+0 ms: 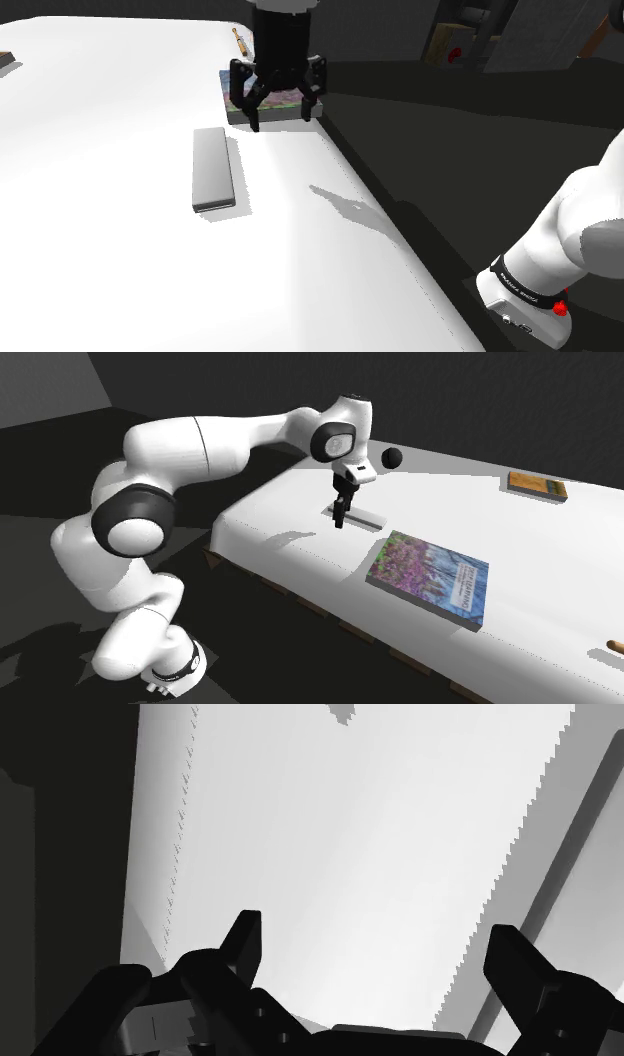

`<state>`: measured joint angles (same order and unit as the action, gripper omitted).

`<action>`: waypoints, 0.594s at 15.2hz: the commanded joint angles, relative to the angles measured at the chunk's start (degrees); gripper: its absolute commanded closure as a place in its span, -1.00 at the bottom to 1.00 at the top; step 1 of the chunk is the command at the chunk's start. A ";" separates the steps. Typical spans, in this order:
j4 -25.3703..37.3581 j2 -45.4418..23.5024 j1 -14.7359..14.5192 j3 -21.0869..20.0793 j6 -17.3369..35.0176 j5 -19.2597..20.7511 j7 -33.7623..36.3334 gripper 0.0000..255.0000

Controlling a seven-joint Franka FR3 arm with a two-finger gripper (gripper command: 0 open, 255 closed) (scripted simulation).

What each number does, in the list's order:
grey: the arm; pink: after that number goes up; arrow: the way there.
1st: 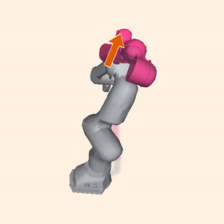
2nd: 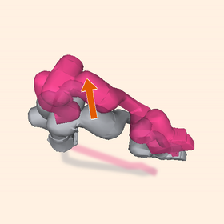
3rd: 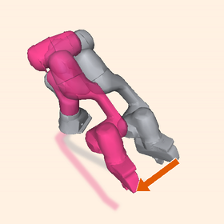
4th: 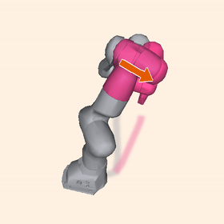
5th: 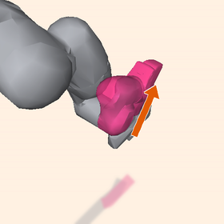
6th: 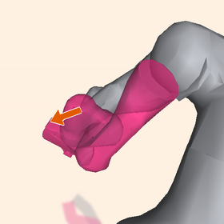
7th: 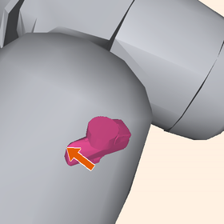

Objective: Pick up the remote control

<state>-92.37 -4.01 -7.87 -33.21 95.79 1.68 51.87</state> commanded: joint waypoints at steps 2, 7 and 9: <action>8.95 -8.64 -3.62 -1.63 -2.04 5.52 5.53 -1.00; 29.13 -24.47 -13.50 -0.95 -8.87 14.63 11.48 -1.00; 35.36 -28.53 -16.55 -0.15 -11.22 16.51 12.06 -1.00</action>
<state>-59.95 -30.70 -22.97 -33.65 85.79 17.24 63.46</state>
